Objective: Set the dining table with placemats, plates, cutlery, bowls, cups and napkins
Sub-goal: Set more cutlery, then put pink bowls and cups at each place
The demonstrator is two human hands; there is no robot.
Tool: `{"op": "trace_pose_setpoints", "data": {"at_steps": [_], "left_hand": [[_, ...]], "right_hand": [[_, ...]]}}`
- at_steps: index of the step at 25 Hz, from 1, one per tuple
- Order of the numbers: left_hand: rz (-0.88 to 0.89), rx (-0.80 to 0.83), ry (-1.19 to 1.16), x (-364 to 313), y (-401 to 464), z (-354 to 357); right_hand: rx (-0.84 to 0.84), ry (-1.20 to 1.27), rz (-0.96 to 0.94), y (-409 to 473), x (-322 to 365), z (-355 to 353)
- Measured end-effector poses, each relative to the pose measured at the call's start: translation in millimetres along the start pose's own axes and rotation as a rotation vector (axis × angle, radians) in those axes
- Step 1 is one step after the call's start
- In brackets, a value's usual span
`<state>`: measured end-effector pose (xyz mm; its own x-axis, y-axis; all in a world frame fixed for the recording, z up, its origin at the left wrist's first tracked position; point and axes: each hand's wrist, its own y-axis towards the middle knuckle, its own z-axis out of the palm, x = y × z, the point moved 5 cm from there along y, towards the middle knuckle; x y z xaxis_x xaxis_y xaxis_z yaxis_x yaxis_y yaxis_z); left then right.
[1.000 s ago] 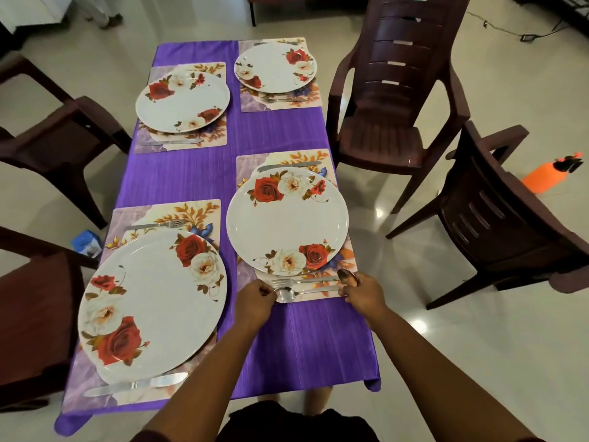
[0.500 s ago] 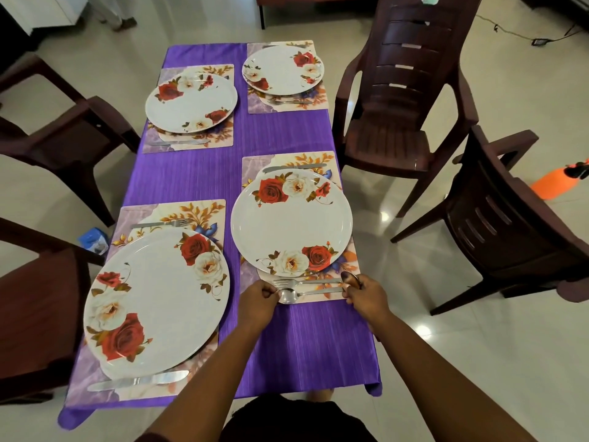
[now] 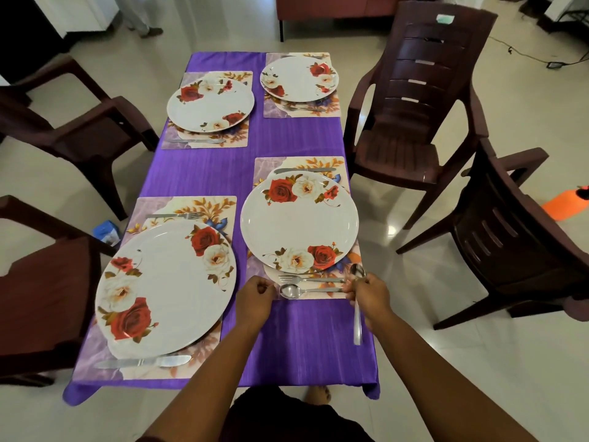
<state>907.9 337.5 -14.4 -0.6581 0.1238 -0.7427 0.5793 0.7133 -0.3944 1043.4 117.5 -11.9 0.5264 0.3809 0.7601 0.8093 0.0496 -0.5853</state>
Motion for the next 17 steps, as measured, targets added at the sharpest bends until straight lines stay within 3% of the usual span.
{"op": "trace_pose_setpoints", "data": {"at_steps": [4, 9, 17], "left_hand": [[-0.047, 0.038, -0.118, 12.8, -11.5, -12.2], [-0.173, 0.262, -0.361, 23.5, -32.4, -42.4], [-0.192, 0.46, -0.306, 64.6, -43.4, -138.8]], "right_hand": [[0.17, 0.099, -0.069, -26.0, 22.5, 55.2], [0.277, 0.053, -0.107, -73.5, 24.1, 114.3], [0.206, 0.133, 0.025, -121.6, 7.9, 182.3]]}}
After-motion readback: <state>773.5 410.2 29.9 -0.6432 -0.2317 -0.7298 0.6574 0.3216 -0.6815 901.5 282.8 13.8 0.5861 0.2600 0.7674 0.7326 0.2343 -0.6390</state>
